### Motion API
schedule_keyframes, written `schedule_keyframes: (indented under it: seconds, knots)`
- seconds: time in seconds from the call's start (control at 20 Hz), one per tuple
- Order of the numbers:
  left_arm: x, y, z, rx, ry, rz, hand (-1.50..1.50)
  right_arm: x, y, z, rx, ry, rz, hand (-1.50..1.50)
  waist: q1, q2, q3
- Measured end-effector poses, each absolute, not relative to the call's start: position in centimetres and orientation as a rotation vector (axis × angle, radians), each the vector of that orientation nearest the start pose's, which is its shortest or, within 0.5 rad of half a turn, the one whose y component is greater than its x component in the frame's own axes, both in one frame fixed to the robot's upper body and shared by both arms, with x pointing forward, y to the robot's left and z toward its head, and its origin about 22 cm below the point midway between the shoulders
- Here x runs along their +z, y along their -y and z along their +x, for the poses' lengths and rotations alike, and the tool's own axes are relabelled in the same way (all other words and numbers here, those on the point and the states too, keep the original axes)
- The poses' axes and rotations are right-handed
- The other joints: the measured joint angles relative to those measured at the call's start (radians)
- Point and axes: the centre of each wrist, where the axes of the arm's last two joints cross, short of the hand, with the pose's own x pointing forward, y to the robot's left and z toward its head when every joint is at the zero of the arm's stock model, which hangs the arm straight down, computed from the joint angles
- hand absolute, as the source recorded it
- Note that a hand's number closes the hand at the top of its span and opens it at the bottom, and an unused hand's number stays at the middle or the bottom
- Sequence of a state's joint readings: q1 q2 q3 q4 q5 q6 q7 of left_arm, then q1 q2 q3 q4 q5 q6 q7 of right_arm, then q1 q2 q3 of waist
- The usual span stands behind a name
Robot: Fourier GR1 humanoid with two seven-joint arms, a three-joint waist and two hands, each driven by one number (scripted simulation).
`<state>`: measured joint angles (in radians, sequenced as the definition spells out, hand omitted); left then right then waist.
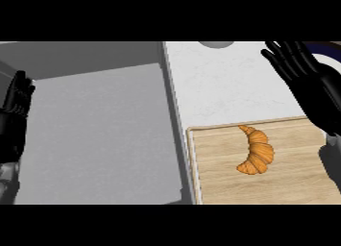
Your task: Pick the croissant from the tray and place it in the plate
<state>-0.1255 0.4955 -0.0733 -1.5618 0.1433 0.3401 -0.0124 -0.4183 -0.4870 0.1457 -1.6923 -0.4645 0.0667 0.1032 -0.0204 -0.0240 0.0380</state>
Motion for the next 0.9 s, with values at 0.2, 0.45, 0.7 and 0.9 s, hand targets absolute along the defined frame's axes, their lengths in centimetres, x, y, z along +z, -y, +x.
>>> schedule_keyframes:
  seconds: [0.2, 0.45, 0.7, 0.9]
  knots:
    - [7.8, -31.8, 25.6, -0.181, 1.664, 0.45, 0.0, 14.7, 27.0, 30.5, 0.384, 1.831, 0.306, 1.5, 0.018, 0.004, 0.011]
    - [7.9, -32.8, 24.4, -0.201, 1.539, 0.394, 0.0, 15.5, 30.9, 30.5, 0.547, 1.826, 0.052, -1.5, -0.004, 0.011, 0.004]
    - [8.1, -33.4, 23.8, -0.192, 1.456, 0.345, 0.0, 9.5, 33.9, 28.9, 0.355, 1.852, -0.001, -1.5, -0.016, 0.022, 0.013]
    - [7.8, -33.5, 23.7, -0.19, 1.423, 0.315, 0.0, 6.3, 35.0, 27.3, 0.474, 1.831, -0.014, -1.5, -0.009, 0.023, 0.007]
